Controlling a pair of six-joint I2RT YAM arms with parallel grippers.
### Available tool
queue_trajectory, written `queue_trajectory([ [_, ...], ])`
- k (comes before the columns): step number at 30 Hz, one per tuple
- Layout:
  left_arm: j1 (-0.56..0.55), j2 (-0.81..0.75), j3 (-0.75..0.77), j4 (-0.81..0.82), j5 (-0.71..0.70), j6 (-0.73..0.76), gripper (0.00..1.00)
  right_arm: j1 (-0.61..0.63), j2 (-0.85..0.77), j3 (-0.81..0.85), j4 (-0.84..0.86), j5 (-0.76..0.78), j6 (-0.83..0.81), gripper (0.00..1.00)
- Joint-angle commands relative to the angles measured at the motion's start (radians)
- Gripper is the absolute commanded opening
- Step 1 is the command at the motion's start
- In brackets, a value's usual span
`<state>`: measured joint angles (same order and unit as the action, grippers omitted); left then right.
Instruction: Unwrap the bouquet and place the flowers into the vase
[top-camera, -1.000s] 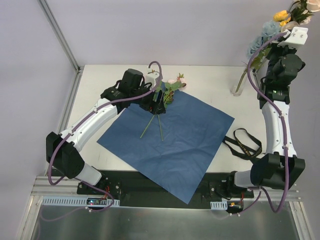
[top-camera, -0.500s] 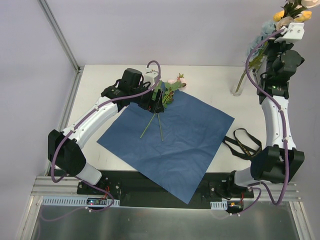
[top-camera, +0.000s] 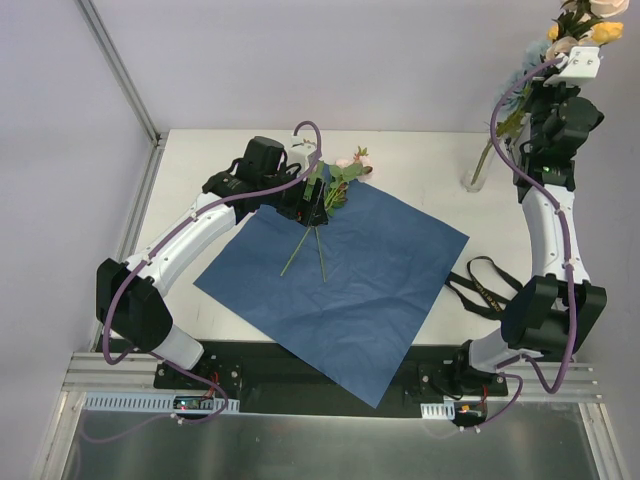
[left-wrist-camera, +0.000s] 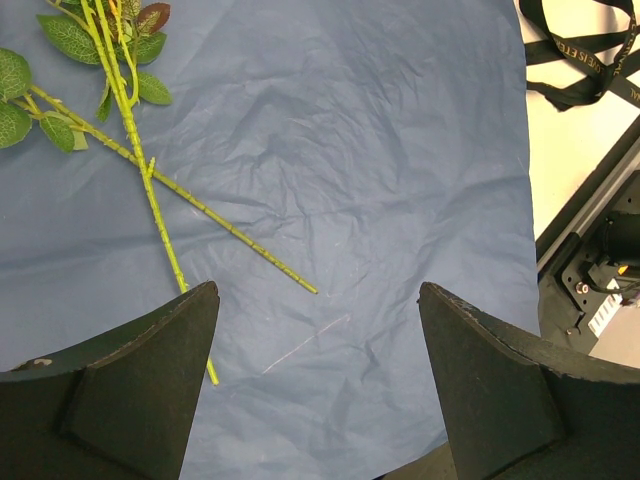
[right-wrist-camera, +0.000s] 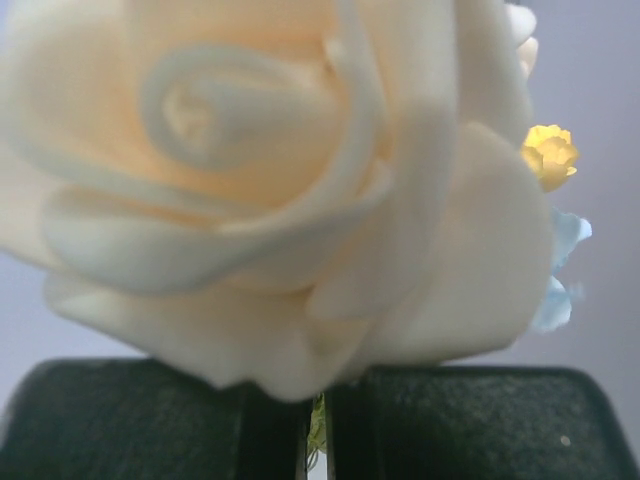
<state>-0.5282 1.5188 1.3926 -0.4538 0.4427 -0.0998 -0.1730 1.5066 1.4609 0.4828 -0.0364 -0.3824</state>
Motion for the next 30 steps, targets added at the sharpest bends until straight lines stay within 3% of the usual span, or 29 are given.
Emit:
queue_trajectory([
  [1,0.005,0.004,0.005,0.004,0.022,0.012,0.8,-0.011,0.015,0.062,0.045,-0.046,0.004,0.0],
  [14,0.005,0.007,0.005,0.004,0.028,0.012,0.8,-0.026,-0.002,0.032,-0.019,-0.108,-0.05,0.0],
  [30,0.005,0.007,0.003,0.007,0.034,0.011,0.81,-0.062,0.104,0.174,-0.208,-0.266,-0.049,0.0],
])
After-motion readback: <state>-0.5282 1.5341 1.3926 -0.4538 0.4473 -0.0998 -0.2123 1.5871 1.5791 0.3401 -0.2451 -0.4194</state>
